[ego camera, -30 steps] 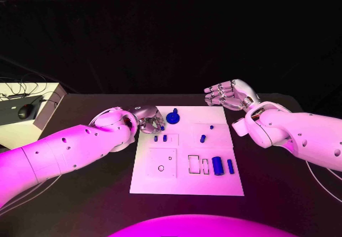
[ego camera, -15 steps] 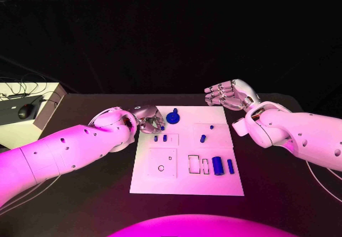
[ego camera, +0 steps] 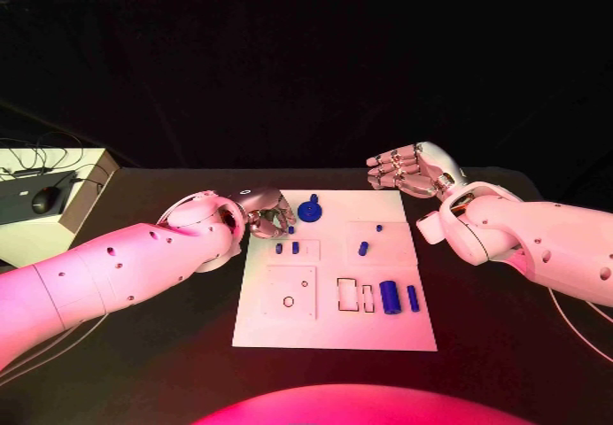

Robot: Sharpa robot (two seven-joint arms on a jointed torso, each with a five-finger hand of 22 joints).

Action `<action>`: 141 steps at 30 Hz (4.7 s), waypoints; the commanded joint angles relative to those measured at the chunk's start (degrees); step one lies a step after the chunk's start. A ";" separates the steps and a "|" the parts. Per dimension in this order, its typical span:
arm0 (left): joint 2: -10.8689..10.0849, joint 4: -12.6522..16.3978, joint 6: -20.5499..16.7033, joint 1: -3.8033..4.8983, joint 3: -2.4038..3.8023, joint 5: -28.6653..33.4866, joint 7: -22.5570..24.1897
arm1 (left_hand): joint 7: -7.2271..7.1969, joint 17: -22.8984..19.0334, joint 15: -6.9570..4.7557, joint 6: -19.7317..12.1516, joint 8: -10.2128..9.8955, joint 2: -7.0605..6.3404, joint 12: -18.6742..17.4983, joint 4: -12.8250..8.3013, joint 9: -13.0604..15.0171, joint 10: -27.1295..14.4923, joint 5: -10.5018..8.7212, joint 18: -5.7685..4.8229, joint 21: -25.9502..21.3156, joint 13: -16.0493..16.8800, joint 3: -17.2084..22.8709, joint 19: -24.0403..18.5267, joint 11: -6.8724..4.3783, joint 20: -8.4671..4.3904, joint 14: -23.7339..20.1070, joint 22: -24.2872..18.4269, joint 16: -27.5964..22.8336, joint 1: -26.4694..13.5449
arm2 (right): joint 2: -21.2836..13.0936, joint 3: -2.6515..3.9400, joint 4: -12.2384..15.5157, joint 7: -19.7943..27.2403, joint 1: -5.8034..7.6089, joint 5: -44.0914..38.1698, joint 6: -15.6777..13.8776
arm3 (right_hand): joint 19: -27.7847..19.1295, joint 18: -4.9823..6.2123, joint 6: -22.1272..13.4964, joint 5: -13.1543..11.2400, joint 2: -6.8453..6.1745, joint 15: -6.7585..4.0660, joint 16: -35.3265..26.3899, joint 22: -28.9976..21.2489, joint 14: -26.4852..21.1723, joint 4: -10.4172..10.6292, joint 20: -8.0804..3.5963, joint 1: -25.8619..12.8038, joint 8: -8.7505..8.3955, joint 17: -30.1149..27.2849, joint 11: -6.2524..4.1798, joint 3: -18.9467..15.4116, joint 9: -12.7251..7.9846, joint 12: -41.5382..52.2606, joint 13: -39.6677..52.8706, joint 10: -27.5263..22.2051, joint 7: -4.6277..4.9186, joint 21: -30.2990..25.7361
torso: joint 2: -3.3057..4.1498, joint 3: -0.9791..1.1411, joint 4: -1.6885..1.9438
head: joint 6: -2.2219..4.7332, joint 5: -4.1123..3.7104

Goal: Assemble the parts on the task board

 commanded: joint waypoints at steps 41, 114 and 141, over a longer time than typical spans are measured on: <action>-5.65 4.53 -7.83 -1.24 4.03 47.95 15.07 | 3.70 -10.01 2.23 -0.11 0.00 1.07 4.49 4.80 -0.05 -8.35 0.35 -1.46 -15.56 -0.18 -8.19 -3.28 2.30 1.86 -6.39 -9.66 -16.47 0.78 | -3.61 0.03 -0.52 -9.62 -0.01 -19.95 11.78 | 10.15 1.64 5.91 -3.23 -0.26 -7.15 14.64 11.78 16.80 -1.23 -7.60 2.82 -0.24 9.99 -4.47 -5.92 -0.02 -0.53 0.14 10.80 -2.53 19.16 | -0.05 0.00 -0.03 | 2.46 -2.41; -11.90 7.76 -1.64 -4.86 4.69 76.88 23.51 | 3.79 -16.74 5.05 -0.22 0.04 5.37 0.24 7.48 -0.05 -7.12 -0.24 -3.47 -31.72 -0.22 -24.13 1.02 3.09 6.49 5.79 -67.61 -64.86 0.27 | 3.25 -0.77 0.03 -36.25 -3.37 -65.36 14.24 | 14.59 5.98 7.87 -8.44 -4.67 -6.62 55.53 40.29 11.59 6.70 -6.82 0.45 -0.30 28.22 -3.33 6.56 0.07 -0.52 0.02 4.91 -3.34 24.19 | 0.01 -0.03 0.05 | 2.07 -3.14; -11.87 7.61 -1.58 -4.86 4.71 76.20 23.05 | 3.88 -16.97 5.00 -0.18 0.04 5.20 0.19 6.06 -0.05 -7.36 -0.19 -3.59 -31.41 -0.24 -22.07 1.01 3.17 6.23 5.77 -68.13 -64.88 0.29 | 3.21 -0.77 0.55 -36.94 -3.65 -65.38 11.43 | 15.34 5.17 12.18 -10.66 -0.04 -7.72 55.74 48.50 11.68 2.34 -8.01 2.10 -0.16 28.56 -4.88 10.09 0.50 -0.52 0.08 9.67 -4.46 23.35 | -0.01 -0.02 0.01 | 1.87 -3.14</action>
